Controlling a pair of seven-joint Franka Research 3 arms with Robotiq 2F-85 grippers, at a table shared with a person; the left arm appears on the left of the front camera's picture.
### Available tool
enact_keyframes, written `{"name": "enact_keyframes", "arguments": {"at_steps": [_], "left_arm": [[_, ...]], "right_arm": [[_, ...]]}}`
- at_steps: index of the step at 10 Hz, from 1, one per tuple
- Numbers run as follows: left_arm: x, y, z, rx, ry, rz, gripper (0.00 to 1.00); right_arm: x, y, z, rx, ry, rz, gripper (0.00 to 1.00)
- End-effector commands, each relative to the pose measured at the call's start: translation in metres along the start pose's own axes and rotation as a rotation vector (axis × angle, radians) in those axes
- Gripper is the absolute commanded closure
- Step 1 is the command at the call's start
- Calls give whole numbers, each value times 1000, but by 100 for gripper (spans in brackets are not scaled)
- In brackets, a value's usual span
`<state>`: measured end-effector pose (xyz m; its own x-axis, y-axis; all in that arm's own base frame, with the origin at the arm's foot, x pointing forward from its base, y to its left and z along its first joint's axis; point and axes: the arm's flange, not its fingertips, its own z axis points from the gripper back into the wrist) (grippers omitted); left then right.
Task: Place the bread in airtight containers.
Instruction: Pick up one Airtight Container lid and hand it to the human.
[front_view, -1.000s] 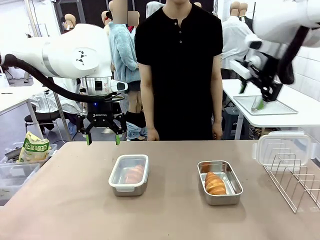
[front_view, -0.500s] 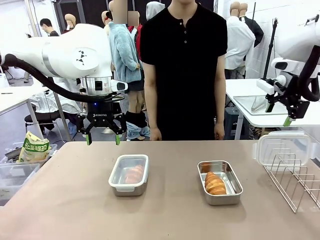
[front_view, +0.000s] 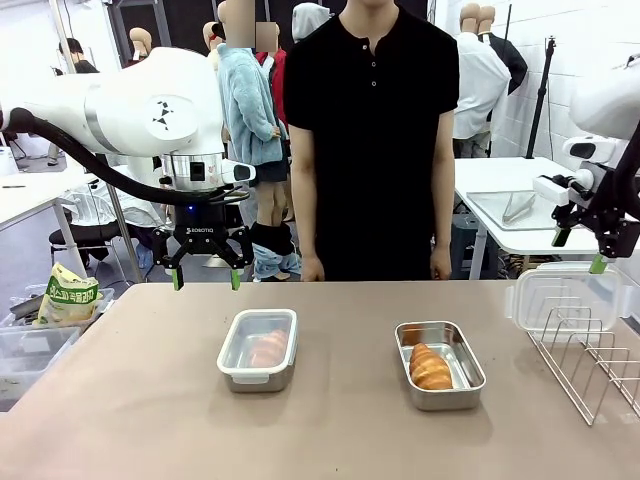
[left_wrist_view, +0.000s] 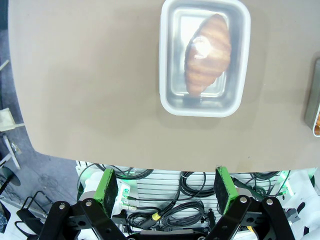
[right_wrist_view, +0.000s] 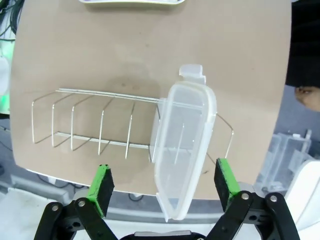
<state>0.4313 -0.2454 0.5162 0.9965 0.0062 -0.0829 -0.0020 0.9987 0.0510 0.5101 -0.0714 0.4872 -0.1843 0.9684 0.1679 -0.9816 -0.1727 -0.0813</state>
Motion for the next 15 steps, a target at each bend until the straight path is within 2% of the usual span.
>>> {"name": "enact_keyframes", "arguments": {"at_steps": [1,3,4,7,8,13,15], "left_arm": [[-1,2,2,1,4,2,0],[-1,2,2,1,4,2,0],[-1,2,2,1,4,2,0],[-1,2,2,1,4,2,0],[-1,2,2,1,4,2,0],[-1,2,2,1,4,2,0],[-1,2,2,1,4,2,0]], "right_arm": [[0,-3,-3,-10,37,-29,0],[1,-5,0,-42,63,-73,0],[-2,-2,0,-12,12,-12,0],[-1,-4,2,-25,19,-29,0],[0,-16,1,-4,63,-24,0],[-8,-51,-18,65,123,-26,0],[-7,-57,-22,109,114,-31,0]]}}
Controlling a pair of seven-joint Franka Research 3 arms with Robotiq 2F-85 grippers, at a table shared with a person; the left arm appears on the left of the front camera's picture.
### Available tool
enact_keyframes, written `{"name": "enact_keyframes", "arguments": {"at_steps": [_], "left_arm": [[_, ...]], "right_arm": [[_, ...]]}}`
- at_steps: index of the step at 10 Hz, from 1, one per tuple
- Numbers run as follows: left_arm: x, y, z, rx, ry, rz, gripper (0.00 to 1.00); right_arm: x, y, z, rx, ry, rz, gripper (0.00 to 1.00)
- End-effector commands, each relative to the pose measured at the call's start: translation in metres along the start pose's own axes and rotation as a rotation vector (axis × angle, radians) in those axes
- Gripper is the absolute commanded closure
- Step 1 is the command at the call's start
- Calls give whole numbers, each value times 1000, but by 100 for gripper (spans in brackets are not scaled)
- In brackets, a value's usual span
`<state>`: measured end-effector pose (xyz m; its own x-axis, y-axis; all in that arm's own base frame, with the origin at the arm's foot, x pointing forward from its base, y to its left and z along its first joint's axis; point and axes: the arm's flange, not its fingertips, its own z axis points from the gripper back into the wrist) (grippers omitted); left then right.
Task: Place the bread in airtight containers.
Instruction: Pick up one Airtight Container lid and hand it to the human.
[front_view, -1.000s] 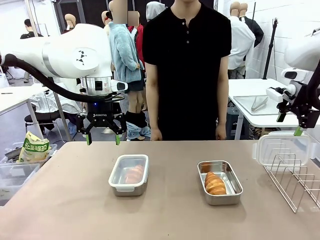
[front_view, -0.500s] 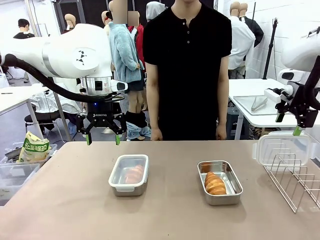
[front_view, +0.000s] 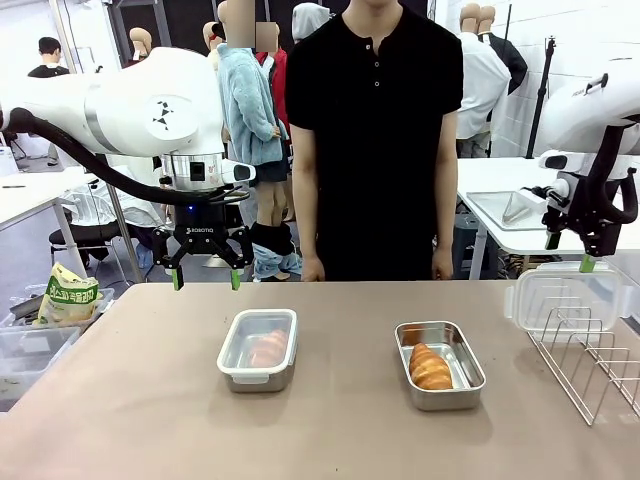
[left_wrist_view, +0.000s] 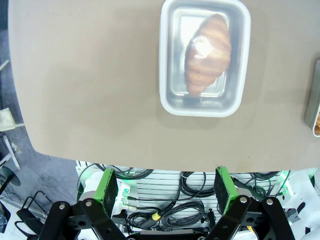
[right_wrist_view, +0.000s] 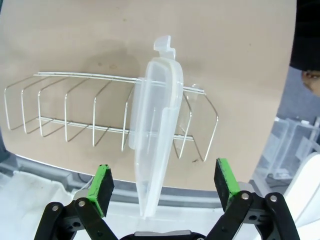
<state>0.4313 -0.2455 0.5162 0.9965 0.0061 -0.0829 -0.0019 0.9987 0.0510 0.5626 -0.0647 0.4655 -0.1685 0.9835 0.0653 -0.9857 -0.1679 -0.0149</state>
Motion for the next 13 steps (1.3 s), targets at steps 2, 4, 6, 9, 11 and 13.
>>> {"name": "enact_keyframes", "arguments": {"at_steps": [2,4,6,9,11,13], "left_arm": [[-1,2,2,1,4,2,0],[-1,2,2,1,4,2,0],[-1,2,2,1,4,2,0],[-1,2,2,1,4,2,0],[-1,2,2,1,4,2,0],[-1,2,2,1,4,2,0]], "right_arm": [[1,-8,-9,88,-10,-10,0],[0,-7,-29,131,-38,-22,0],[-2,-5,-43,151,-52,-34,0],[-6,5,-63,166,-83,-60,0],[-7,6,-64,157,-85,-65,0],[-6,7,-65,153,-89,-66,0]]}}
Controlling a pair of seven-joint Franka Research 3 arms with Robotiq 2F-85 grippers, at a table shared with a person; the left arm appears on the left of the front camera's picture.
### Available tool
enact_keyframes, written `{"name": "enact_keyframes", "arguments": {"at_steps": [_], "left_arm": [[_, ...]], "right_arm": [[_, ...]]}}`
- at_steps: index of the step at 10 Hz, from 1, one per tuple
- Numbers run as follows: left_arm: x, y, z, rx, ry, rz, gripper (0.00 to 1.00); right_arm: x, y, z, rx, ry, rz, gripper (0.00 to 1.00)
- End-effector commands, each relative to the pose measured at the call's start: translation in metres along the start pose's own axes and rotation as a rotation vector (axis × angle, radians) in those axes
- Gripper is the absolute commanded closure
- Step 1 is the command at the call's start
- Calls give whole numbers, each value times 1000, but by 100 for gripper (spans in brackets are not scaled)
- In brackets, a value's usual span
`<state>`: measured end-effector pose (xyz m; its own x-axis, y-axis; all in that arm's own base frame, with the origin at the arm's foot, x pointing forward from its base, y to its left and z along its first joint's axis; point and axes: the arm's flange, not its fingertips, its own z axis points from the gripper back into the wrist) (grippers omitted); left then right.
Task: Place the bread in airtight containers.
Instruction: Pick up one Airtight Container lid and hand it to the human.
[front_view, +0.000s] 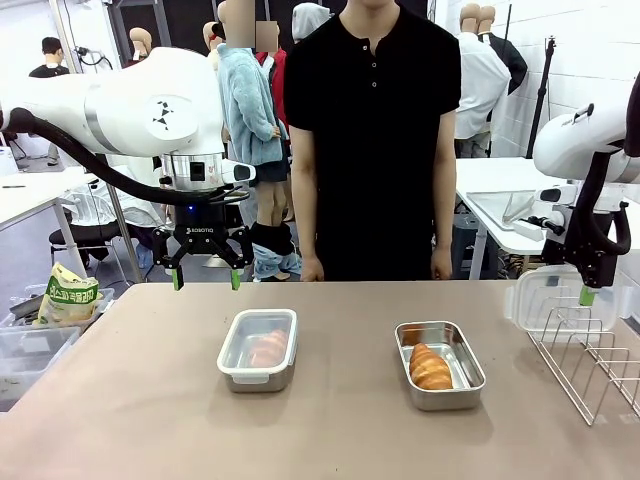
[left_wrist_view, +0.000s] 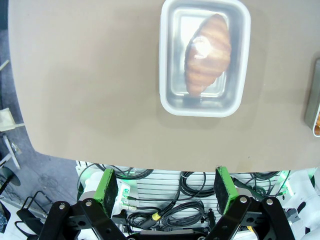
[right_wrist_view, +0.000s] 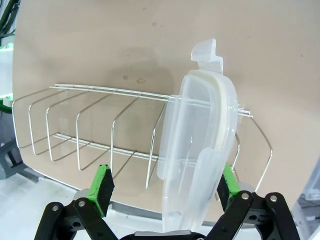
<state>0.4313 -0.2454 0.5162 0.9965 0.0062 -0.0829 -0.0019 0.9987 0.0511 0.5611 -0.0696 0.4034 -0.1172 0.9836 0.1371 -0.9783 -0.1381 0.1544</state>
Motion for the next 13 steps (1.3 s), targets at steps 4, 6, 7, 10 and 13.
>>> {"name": "enact_keyframes", "arguments": {"at_steps": [4,6,7,10,13], "left_arm": [[-1,2,2,1,4,2,0],[-1,2,2,1,4,2,0],[-1,2,2,1,4,2,0],[-1,2,2,1,4,2,0],[-1,2,2,1,4,2,0]], "right_arm": [[3,6,1,-48,0,-12,64],[4,8,5,-53,-5,-9,99],[5,8,8,-56,-2,-7,100],[6,9,9,-49,-6,-4,100],[9,13,14,-38,-31,12,100]]}}
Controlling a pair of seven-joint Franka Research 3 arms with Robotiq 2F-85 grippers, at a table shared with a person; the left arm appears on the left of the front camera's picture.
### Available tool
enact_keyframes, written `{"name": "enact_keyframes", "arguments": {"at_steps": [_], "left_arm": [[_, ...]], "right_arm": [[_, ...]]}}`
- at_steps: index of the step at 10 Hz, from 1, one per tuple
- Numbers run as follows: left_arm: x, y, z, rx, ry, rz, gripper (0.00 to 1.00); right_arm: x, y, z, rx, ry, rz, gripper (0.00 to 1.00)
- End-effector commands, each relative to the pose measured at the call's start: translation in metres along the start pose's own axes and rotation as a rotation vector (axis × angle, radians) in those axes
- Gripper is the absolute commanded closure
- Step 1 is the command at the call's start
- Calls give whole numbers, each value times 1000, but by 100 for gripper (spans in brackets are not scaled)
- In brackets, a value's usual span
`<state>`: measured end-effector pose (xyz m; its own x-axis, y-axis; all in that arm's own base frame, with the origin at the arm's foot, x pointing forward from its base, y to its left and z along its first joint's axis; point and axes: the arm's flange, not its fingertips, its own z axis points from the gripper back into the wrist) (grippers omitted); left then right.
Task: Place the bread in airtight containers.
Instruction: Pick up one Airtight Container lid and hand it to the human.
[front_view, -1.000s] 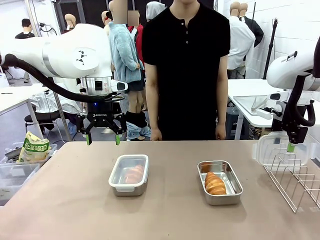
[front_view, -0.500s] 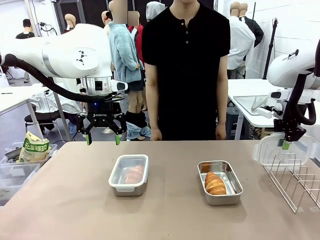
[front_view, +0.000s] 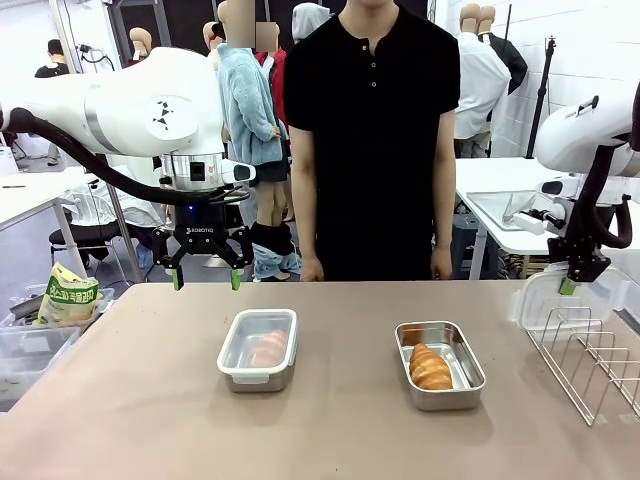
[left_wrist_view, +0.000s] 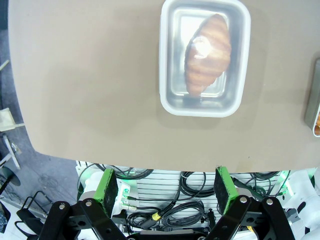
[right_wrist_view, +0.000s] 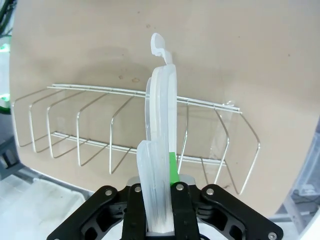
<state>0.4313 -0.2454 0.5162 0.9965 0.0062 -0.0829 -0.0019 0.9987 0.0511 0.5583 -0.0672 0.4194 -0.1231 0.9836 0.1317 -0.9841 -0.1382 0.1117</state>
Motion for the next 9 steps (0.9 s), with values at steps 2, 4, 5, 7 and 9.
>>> {"name": "enact_keyframes", "arguments": {"at_steps": [2,4,5,7,9], "left_arm": [[-1,2,2,1,4,2,0],[-1,2,2,1,4,2,0],[-1,2,2,1,4,2,0],[-1,2,2,1,4,2,0],[-1,2,2,1,4,2,0]], "right_arm": [[14,23,27,32,-26,-21,100],[16,40,61,15,5,-38,100],[17,45,74,8,9,-38,100],[16,48,99,-26,32,-31,100],[27,46,120,-69,-9,77,100]]}}
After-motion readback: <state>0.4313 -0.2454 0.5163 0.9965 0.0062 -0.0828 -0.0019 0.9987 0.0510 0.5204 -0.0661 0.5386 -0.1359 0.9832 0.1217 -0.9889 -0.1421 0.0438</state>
